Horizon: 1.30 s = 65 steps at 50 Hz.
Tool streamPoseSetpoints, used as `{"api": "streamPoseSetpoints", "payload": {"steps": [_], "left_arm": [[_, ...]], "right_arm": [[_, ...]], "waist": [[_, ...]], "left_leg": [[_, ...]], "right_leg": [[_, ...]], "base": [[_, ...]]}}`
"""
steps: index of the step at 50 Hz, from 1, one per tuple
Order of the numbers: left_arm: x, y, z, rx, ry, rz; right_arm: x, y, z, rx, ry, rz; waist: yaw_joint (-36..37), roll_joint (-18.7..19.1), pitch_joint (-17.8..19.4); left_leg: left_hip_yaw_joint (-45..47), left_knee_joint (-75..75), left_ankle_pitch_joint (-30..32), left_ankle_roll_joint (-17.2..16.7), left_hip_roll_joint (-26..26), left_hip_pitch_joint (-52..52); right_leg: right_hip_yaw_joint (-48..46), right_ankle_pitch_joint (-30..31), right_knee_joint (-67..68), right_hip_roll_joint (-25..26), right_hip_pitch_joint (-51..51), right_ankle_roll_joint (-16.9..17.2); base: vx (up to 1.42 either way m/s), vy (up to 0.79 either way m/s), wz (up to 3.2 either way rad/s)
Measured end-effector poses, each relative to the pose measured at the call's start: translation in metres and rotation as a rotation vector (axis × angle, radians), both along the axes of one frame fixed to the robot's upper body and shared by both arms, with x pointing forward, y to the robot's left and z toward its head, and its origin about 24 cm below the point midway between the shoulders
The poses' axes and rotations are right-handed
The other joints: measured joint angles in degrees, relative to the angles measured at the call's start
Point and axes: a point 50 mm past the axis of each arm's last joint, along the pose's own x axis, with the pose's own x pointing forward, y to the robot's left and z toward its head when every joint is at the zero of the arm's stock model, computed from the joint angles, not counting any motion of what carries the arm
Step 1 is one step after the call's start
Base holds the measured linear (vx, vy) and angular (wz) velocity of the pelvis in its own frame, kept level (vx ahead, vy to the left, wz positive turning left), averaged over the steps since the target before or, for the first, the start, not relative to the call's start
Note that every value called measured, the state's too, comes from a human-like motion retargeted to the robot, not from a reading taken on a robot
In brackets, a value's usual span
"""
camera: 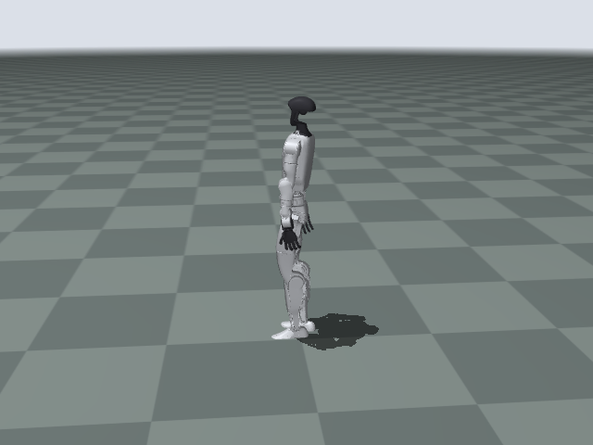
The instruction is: In place motions
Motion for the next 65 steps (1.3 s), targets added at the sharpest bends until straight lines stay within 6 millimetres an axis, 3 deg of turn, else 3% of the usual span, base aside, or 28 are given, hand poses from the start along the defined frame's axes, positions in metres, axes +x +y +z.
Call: {"api": "streamPoseSetpoints", "payload": {"steps": [65], "left_arm": [[-0.0004,-0.0014,-0.0002,-0.001,-0.001,0.013]], "right_arm": [[0.004,-0.0019,0.0002,0.0,-0.007,0.022]], "waist": [[-0.7,0.7,0.1]], "left_leg": [[-0.3,0.0,0.4,-0.3,0.2,-0.7]], "right_leg": [[-0.3,0.1,0.1,-0.3,-0.7,0.1]], "base": [[0.0,0.0,0.0]]}}
